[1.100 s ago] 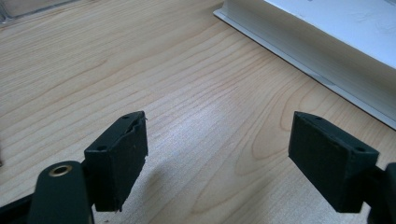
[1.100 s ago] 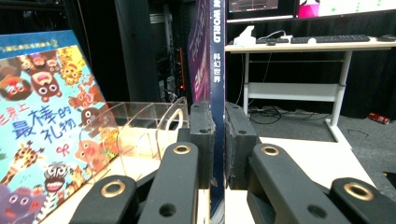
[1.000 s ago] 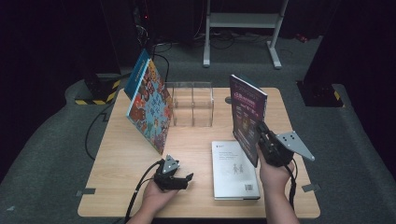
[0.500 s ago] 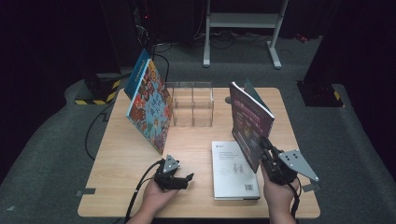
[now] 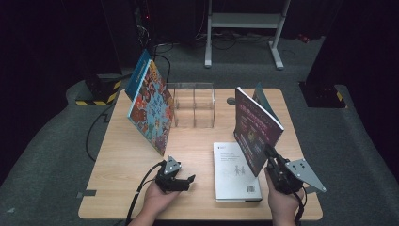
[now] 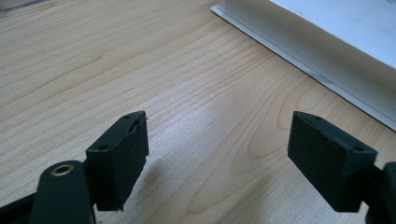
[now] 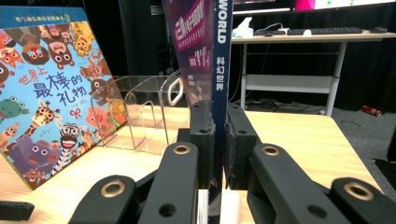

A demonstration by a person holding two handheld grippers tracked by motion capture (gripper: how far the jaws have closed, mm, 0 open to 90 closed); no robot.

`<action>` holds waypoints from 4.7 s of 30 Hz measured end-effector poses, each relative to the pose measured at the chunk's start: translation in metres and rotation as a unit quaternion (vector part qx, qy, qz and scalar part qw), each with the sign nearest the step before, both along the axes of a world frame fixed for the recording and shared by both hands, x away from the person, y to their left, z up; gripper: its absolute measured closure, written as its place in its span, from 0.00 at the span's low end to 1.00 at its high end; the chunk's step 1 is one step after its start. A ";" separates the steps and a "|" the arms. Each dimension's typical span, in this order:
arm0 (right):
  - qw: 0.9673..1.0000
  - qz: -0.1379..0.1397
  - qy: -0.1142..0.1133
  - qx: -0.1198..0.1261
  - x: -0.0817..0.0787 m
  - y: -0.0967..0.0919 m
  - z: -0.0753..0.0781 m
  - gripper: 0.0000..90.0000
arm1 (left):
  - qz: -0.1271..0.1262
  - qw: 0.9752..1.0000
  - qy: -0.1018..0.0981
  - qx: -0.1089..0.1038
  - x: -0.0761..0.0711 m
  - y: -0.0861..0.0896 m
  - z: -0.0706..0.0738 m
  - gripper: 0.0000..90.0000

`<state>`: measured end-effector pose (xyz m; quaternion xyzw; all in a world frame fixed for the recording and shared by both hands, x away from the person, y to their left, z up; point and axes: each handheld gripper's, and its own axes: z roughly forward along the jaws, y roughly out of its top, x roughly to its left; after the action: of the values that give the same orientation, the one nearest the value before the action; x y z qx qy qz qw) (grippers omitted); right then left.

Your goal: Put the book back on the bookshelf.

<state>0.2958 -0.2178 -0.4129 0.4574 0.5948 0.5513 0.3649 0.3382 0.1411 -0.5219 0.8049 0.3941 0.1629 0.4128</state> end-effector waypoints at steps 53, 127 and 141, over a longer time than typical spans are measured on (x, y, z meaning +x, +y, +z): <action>0.999 0.052 -0.010 0.012 0.008 0.030 0.029 0.94 | -0.003 1.000 -0.002 0.004 0.001 0.001 0.000 0.22; 0.991 0.133 0.027 -0.004 0.013 0.128 -0.030 0.93 | 0.007 0.996 -0.064 -0.067 -0.002 0.008 0.047 0.23; 0.992 0.126 0.017 -0.015 0.008 0.123 -0.036 0.92 | -0.004 0.988 -0.108 -0.106 -0.006 0.001 0.094 0.19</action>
<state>0.3040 -0.0952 -0.4487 0.3825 0.6622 0.5761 0.2887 0.3317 0.1420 -0.4279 0.7357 0.3589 0.2041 0.5369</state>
